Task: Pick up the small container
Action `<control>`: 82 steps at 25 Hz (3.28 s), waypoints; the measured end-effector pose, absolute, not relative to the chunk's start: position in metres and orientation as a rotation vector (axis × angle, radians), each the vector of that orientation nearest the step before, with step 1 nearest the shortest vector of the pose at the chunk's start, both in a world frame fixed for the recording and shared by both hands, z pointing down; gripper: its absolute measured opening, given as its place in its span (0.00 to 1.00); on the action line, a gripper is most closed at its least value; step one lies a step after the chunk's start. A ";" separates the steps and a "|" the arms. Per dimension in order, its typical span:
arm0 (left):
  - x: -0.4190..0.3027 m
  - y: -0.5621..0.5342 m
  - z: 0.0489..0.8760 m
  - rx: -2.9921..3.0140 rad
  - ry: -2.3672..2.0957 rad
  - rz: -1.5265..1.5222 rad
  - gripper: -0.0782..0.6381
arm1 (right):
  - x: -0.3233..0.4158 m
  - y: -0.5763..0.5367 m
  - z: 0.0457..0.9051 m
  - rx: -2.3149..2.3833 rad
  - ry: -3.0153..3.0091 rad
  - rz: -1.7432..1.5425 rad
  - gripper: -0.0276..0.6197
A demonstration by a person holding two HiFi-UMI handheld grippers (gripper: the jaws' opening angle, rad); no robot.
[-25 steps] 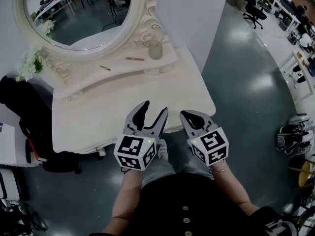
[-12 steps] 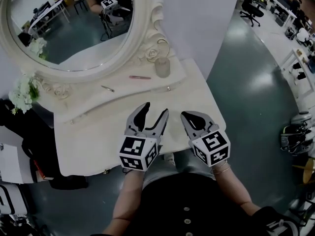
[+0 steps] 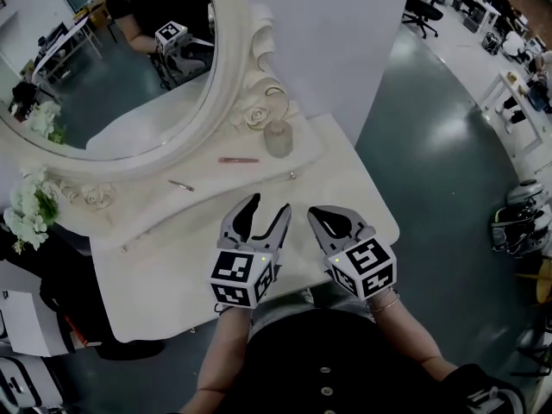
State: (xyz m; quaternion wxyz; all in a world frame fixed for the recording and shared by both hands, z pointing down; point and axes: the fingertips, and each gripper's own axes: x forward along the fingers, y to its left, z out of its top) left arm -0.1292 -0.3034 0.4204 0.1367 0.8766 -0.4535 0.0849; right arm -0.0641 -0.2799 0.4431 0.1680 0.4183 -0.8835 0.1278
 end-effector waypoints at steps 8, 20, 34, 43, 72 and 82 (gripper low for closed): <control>-0.130 -0.304 0.430 2.518 -1.300 0.267 0.44 | -0.057 -0.279 0.447 1.207 -2.486 0.395 0.05; -0.116 -0.326 0.439 2.478 -1.303 0.310 0.44 | -0.046 -0.305 0.444 1.147 -2.488 0.410 0.05; -0.116 -0.364 0.439 2.438 -1.380 0.330 0.45 | -0.033 -0.351 0.441 1.079 -2.521 0.394 0.05; -0.112 -0.405 0.441 2.422 -1.459 0.381 0.47 | -0.036 -0.381 0.445 1.035 -2.547 0.388 0.05; -0.098 -0.481 0.481 2.243 -1.558 0.539 0.55 | -0.032 -0.410 0.477 0.960 -2.545 0.501 0.05; -0.094 -0.491 0.492 2.210 -1.527 0.540 0.55 | -0.025 -0.416 0.482 0.978 -2.545 0.549 0.05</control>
